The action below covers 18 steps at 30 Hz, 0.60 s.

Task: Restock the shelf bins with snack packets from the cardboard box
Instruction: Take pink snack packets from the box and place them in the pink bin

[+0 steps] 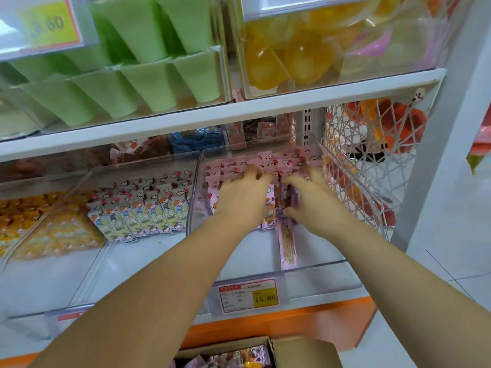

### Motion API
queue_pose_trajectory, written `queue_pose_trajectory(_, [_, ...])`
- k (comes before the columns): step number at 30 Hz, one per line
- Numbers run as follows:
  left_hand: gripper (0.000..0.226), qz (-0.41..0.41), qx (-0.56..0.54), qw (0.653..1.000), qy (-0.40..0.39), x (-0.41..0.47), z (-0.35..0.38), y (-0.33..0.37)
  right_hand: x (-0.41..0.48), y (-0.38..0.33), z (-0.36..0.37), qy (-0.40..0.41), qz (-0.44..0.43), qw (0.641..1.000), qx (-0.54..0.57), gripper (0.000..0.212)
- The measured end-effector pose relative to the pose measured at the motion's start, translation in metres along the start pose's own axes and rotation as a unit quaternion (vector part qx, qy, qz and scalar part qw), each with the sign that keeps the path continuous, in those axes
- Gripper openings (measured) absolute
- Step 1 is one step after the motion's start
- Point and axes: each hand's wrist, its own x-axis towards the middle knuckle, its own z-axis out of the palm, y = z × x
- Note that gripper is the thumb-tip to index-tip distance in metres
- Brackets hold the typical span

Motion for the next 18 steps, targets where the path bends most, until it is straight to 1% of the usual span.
queue_pose_trajectory(5, [0.053,-0.032,-0.052,0.998,0.013,-0.003,-0.007,-0.001,0.001,-0.001,-0.001,-0.009,-0.006,1.000,-0.017,0.051])
queue_pose_trajectory(8, [0.034,-0.019,-0.031,0.999,0.040,-0.008,-0.012,-0.001,0.000,0.001,-0.003,0.010,-0.010,1.000,-0.024,0.048])
queue_pose_trajectory(10, [0.026,-0.009,-0.006,1.000,0.023,-0.012,-0.011,0.000,-0.001,0.000,-0.003,0.010,-0.016,0.999,-0.047,0.047])
queue_pose_trajectory(11, [0.029,-0.008,0.003,1.000,0.001,-0.013,-0.009,0.000,-0.001,0.000,-0.003,0.000,-0.018,0.997,-0.069,0.049])
queue_pose_trajectory(14, [0.050,-0.004,0.012,0.999,-0.045,-0.013,-0.003,-0.004,0.001,0.003,-0.001,-0.047,-0.005,0.990,-0.129,0.061])
queue_pose_trajectory(16, [0.056,0.002,0.003,0.998,-0.064,-0.013,-0.003,-0.007,0.002,0.006,-0.001,-0.062,-0.001,0.989,-0.134,0.064])
queue_pose_trajectory(18, [0.056,0.001,-0.007,0.997,-0.072,-0.013,-0.004,-0.009,0.001,0.008,-0.001,-0.065,-0.015,0.988,-0.142,0.064])
